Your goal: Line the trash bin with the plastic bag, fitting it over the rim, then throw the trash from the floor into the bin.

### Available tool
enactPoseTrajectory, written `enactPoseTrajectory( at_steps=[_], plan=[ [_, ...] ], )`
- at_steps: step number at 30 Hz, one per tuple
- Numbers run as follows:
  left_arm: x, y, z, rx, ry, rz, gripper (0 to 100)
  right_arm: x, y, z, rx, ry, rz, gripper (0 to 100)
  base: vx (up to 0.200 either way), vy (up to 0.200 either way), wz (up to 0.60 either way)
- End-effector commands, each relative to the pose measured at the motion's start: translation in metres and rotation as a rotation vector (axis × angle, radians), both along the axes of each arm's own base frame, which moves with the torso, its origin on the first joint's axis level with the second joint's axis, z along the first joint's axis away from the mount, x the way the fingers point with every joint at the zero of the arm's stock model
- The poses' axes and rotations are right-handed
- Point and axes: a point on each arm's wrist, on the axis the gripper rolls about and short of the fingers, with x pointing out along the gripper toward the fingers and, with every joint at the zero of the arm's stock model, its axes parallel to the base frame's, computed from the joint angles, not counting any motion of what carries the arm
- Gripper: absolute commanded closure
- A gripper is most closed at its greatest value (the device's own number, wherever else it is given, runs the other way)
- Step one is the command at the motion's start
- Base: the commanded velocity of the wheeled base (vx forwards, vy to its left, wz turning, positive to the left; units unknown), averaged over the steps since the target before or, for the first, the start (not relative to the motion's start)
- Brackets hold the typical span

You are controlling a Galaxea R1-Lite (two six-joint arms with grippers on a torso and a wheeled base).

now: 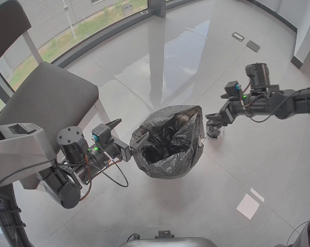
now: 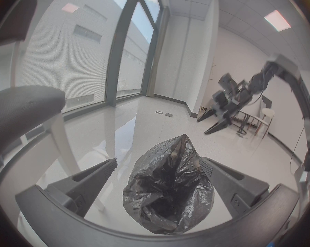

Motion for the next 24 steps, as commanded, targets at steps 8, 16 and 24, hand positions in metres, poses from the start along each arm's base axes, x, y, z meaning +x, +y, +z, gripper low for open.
enactPoseTrajectory(
  at_steps=[8, 16, 24],
  plan=[
    [0.058, -0.031, -0.034, 0.233, -0.064, -0.008, 0, -0.126, -0.060, 0.048, 0.041, -0.149, -0.100, 0, 0.000, 0.000, 0.00],
    [0.064, -0.023, -0.035, 0.266, -0.093, 0.017, 0, -0.123, -0.054, 0.041, 0.042, -0.144, -0.078, 0, 0.000, 0.000, 0.00],
    [0.055, -0.017, -0.016, 0.122, -0.183, 0.025, 0, -0.117, -0.052, 0.035, 0.043, -0.126, -0.078, 0, 0.000, 0.000, 0.00]
  ],
)
